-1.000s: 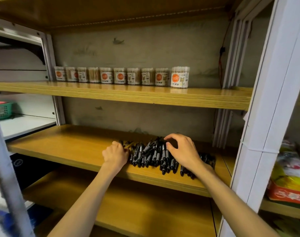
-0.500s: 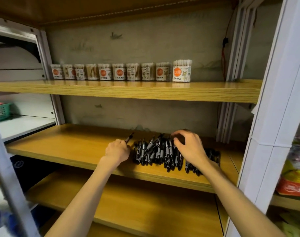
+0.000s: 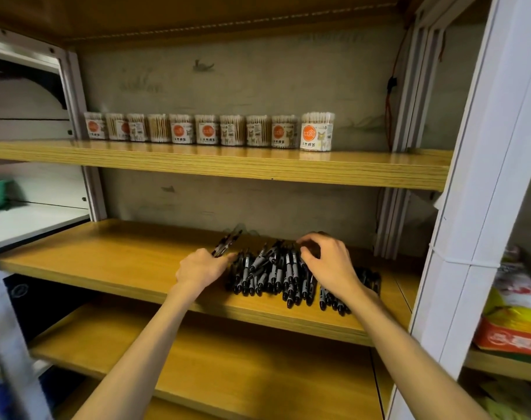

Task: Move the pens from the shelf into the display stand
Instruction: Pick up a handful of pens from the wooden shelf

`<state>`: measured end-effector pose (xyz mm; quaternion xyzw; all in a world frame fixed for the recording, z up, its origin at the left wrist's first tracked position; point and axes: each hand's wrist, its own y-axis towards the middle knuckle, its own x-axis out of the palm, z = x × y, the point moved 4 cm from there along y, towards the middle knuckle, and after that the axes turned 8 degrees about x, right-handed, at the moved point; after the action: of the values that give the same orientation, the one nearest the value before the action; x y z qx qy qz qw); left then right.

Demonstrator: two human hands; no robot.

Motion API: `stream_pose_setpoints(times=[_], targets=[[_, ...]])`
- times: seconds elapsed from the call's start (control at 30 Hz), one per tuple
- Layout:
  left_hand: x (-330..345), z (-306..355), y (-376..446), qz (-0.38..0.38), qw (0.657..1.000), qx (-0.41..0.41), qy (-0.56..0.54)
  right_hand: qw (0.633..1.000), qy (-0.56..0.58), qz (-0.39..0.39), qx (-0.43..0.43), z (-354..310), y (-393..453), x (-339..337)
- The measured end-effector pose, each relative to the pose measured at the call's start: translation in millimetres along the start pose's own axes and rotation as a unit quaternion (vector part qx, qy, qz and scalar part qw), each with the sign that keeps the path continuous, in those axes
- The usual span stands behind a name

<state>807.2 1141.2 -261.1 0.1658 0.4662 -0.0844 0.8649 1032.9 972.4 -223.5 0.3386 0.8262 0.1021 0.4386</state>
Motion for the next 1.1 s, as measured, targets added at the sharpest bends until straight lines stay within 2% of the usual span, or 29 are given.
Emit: stream_pose_setpoints(times=[0.17,0.27,0.4,0.57,0.77,0.83,0.93,1.1], targets=[[3,4,-2,-0.029,0.998,0.001,-0.057,1.000,0.003,-0.010,0.004,-3,-1,-2],[1,-1,-1,-0.016,0.998,-0.005,-0.058,1.000,0.007,-0.012,0.007,-4,-3,-3],[-4,-2,-4,0.008,1.000,-0.005,0.011,1.000,0.008,-0.017,0.012,-4,-5,-4],[-2,2,-5,-0.023,0.994,0.009,0.108,1.000,0.007,-0.022,0.014,-7,-8,-4],[-3,9,-9,-0.009,0.982,0.019,0.187,1.000,0.009,-0.019,0.015,-8,-13,-9],[-4,10,-8,-0.005,0.992,0.024,0.120,1.000,0.009,-0.016,0.016,-8,-14,-13],[-8,10,-4,-0.024,0.997,0.044,-0.057,1.000,0.004,-0.016,0.015,-8,-14,-15],[1,11,-8,-0.063,0.991,0.058,-0.099,1.000,0.010,-0.014,0.011,-11,-15,-15]])
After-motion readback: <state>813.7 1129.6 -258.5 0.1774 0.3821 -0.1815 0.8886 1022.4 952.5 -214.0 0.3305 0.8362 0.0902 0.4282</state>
